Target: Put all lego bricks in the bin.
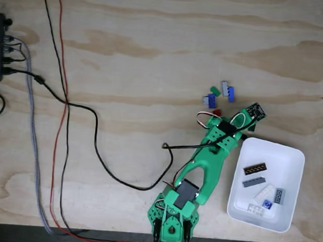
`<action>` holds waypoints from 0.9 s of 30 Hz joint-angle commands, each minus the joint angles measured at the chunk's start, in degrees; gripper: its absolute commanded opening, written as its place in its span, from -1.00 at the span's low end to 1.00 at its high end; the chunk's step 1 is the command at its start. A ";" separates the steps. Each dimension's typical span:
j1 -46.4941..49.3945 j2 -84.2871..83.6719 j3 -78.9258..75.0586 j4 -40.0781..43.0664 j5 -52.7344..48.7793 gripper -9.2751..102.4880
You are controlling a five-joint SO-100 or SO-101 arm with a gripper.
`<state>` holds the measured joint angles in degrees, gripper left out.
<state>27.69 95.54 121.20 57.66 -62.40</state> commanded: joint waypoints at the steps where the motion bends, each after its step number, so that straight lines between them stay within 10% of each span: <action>1: -4.39 -3.43 -5.19 -1.14 1.05 -0.47; 27: -4.48 -12.48 -18.81 -1.58 -2.02 -0.55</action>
<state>22.24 80.51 105.64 57.57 -63.72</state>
